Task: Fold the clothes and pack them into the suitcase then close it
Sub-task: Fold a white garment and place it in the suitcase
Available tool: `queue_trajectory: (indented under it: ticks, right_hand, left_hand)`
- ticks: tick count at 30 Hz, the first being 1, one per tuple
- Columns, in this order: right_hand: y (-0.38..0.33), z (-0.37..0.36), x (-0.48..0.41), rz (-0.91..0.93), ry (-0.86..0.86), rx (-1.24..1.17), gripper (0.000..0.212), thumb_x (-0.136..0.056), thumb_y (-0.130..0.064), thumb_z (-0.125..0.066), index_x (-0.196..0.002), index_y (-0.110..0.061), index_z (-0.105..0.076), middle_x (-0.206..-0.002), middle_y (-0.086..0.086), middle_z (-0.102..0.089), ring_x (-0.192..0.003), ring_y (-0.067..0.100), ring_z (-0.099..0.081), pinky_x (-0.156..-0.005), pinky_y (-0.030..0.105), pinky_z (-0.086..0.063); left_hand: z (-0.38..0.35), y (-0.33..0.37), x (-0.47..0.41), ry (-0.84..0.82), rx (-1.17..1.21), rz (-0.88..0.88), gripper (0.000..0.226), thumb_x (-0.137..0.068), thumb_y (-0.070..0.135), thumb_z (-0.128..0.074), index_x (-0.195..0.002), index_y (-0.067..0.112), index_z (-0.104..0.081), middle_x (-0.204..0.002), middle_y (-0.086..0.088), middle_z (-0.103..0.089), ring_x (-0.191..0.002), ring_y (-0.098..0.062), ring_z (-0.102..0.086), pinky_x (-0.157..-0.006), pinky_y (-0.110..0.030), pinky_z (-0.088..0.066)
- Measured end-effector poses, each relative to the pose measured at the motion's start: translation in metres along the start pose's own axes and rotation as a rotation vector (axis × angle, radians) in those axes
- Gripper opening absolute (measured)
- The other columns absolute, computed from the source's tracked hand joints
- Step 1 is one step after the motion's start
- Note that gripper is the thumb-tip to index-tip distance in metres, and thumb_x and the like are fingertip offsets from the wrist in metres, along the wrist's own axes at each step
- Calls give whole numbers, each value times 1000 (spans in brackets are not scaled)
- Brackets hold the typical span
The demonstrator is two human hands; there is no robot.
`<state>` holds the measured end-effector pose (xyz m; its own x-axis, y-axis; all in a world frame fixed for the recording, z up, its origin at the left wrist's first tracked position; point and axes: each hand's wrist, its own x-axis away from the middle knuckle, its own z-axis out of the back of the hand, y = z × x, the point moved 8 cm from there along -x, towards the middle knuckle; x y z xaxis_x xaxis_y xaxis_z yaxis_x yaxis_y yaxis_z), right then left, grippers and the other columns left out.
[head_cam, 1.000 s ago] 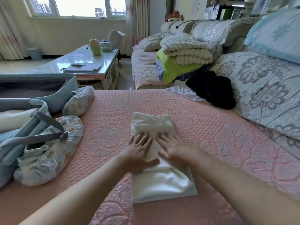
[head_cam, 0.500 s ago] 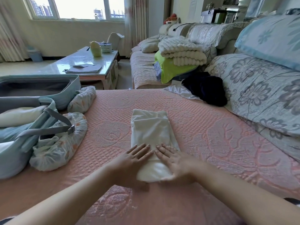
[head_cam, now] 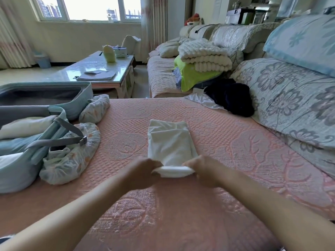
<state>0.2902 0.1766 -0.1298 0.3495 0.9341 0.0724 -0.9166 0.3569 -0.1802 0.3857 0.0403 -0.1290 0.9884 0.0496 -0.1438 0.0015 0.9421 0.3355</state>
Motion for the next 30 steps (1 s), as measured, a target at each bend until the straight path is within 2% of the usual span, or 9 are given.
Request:
queue_trajectory:
  ticks: [4,8,12,14,17,21,24,27,30]
  right_hand:
    - [25,28,1,-128,-5,-348,24,-82,0,-51,-65,-17,-49,-71,-4,-53,-67,11,-48,-58,27,-35]
    - [46,44,-9,-257,288,-558,15,-88,-11,-58,-82,-21,-67,-80,-4,-66,-74,13,-60,-61,24,-42]
    - [58,38,-34,-356,442,-511,19,-96,-28,-61,-114,-23,-66,-99,-5,-71,-92,15,-64,-71,24,-45]
    - [63,31,-47,-420,460,-465,26,-96,-30,-60,-120,-20,-61,-108,3,-70,-102,23,-64,-80,29,-46]
    - [67,26,-61,-464,470,-409,33,-97,-34,-60,-127,-19,-55,-114,8,-69,-106,29,-64,-83,33,-47]
    - [72,16,-73,-536,362,-160,49,-96,-35,-59,-138,-17,-42,-126,11,-60,-109,32,-63,-85,38,-50]
    - [55,26,-78,-343,527,174,40,-86,-15,-61,-125,-15,-56,-122,10,-53,-104,32,-59,-81,41,-49]
    - [22,33,-75,30,708,297,25,-82,-13,-51,-99,-17,-69,-105,5,-64,-91,30,-62,-73,39,-50]
    - [15,13,-74,150,470,153,44,-90,-38,-44,-118,-14,-68,-116,7,-68,-104,29,-65,-85,40,-53]
  left_hand:
    - [30,-7,-9,164,405,161,11,-72,25,-52,-63,27,-58,-54,16,-50,-52,-3,-43,-49,-17,-33]
    - [29,-34,-27,289,468,366,10,-87,16,-54,-86,17,-63,-71,6,-59,-62,-9,-47,-49,-16,-33]
    - [28,-51,-39,348,247,574,36,-91,20,-56,-127,19,-54,-118,-6,-60,-95,-23,-58,-77,-30,-46]
    - [37,-25,-52,447,-29,372,47,-87,12,-60,-133,15,-50,-132,-6,-48,-111,-27,-53,-92,-39,-46]
    - [20,21,-69,410,-329,-46,32,-85,20,-56,-116,17,-63,-119,-4,-62,-105,-28,-60,-92,-44,-47]
    - [-33,-1,-69,73,-400,24,55,-97,53,-30,-126,19,-62,-128,-2,-64,-117,-27,-59,-98,-45,-45]
    - [-34,-10,-70,79,-358,41,67,-94,54,-16,-136,24,-58,-140,1,-58,-130,-24,-52,-109,-44,-37]
    - [-38,-19,-77,-14,-263,127,80,-86,53,2,-152,30,-36,-158,9,-33,-149,-14,-23,-121,-36,-7]
    - [-40,-30,-77,-26,-171,114,83,-84,55,4,-154,27,-30,-161,8,-25,-151,-9,-12,-122,-30,6]
